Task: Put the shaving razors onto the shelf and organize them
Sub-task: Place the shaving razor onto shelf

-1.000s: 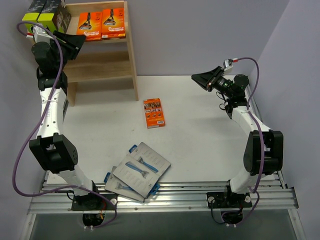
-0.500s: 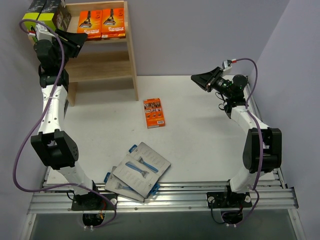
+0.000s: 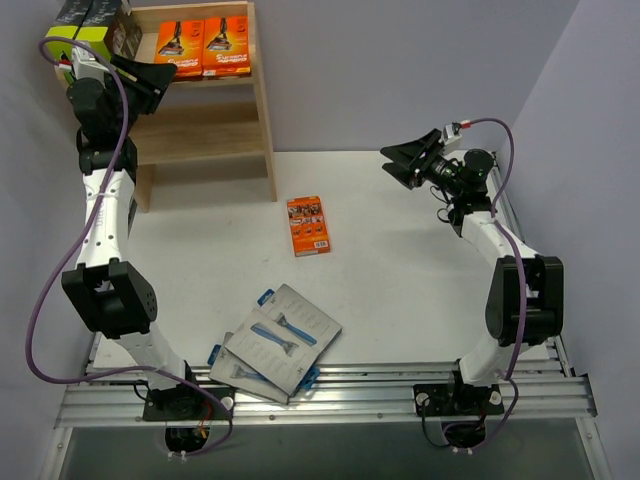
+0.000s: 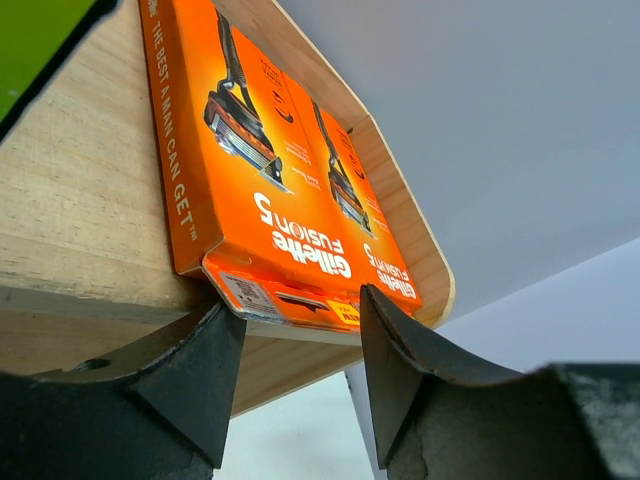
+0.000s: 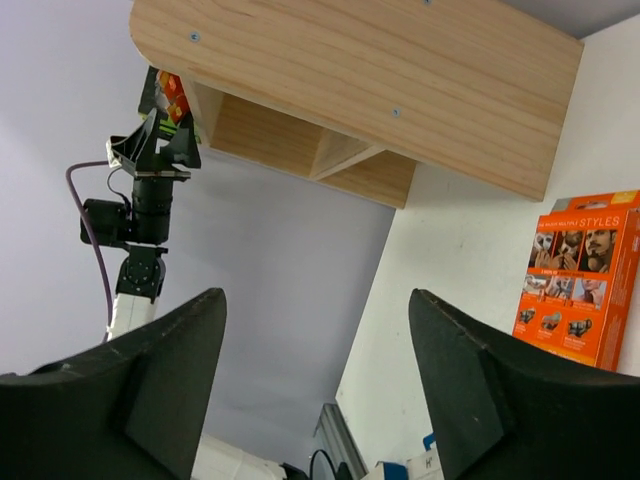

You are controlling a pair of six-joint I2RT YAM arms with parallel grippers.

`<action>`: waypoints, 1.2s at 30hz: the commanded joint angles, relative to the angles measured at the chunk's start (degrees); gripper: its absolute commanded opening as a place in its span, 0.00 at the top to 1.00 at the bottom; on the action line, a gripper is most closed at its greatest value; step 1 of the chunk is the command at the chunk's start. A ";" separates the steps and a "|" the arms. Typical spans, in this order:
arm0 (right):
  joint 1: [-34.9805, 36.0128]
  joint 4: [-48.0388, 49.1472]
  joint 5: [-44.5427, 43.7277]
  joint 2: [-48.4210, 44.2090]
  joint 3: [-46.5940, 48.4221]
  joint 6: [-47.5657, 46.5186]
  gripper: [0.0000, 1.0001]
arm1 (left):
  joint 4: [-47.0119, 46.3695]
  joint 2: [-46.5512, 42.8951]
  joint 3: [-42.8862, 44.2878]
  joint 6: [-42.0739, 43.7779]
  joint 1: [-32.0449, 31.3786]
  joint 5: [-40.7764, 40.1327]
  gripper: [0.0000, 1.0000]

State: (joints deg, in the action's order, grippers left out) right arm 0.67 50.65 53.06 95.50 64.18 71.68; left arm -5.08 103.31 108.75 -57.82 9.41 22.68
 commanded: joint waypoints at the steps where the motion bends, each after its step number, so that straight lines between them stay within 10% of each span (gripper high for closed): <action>1: -0.32 0.24 1.35 -3.48 2.53 -2.59 0.27 | -1.60 -1.18 2.52 -0.18 -0.01 1.84 0.42; 9: -0.40 -7.23 0.82 -4.71 3.84 -6.73 0.00 | -1.86 -3.90 -0.29 -1.77 1.14 1.84 0.40; 30: 5.47 -29.29 -4.98 -2.96 7.45 -25.35 0.00 | 6.65 -17.95 -7.31 7.98 4.04 1.76 0.16; 36: 11.72 -41.77 -13.48 2.57 10.96 -37.12 0.00 | 19.92 -27.43 -11.25 25.88 1.40 -7.63 0.02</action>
State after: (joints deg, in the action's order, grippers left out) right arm 9.87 15.84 44.86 95.42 71.92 43.11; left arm 7.42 81.76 99.85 -44.14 12.51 21.37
